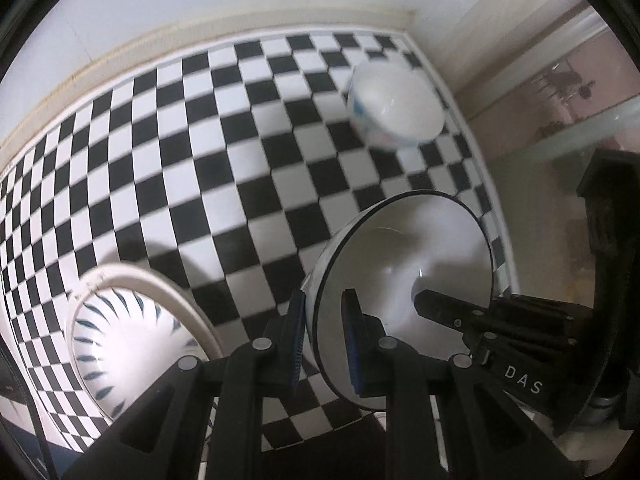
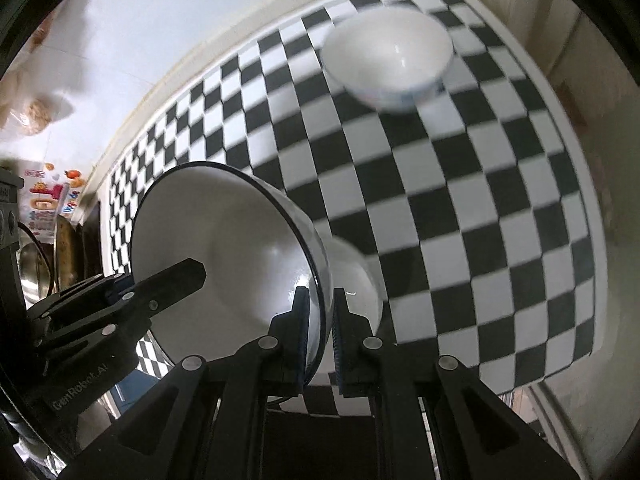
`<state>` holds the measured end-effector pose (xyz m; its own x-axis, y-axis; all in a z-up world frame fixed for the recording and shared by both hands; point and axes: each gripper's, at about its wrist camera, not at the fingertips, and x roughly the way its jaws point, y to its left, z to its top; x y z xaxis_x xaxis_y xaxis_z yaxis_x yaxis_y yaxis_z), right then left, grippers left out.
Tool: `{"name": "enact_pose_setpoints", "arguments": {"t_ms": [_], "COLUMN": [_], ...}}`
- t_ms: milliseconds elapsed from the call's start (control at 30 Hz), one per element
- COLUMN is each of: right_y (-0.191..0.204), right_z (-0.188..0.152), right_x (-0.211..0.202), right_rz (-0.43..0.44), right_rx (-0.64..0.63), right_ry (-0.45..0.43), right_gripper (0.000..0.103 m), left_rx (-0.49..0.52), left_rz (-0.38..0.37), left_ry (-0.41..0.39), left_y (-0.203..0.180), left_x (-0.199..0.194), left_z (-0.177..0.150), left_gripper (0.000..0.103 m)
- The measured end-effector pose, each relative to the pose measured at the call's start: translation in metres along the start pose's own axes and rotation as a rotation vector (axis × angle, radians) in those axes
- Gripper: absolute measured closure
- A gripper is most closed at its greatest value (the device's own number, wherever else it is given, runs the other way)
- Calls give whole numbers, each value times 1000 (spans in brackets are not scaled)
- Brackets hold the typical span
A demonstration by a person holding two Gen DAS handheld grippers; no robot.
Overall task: Organize plates and bowls
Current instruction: 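Lower the red-patterned bowl into the plain white bowl with both grippers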
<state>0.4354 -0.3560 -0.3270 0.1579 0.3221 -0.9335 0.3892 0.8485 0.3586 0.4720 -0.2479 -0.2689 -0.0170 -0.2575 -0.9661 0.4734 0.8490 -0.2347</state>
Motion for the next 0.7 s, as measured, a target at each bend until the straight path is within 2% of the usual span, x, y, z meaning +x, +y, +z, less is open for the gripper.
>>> {"name": "enact_pose_setpoints", "arguments": {"t_ms": [267, 433, 700], "right_y": [-11, -11, -9], "right_z": [-16, -20, -19], "right_x": [36, 48, 59], "right_rz": [-49, -77, -88], "right_rx": [15, 1, 16], "right_ry": [43, 60, 75], "right_gripper": [91, 91, 88], "left_rx": [29, 74, 65], "left_rz": [59, 140, 173], "left_ry": [79, 81, 94], "left_y": [-3, -13, -11], "left_x": [38, 47, 60], "left_z": [-14, -16, -19], "left_gripper": [87, 87, 87]}}
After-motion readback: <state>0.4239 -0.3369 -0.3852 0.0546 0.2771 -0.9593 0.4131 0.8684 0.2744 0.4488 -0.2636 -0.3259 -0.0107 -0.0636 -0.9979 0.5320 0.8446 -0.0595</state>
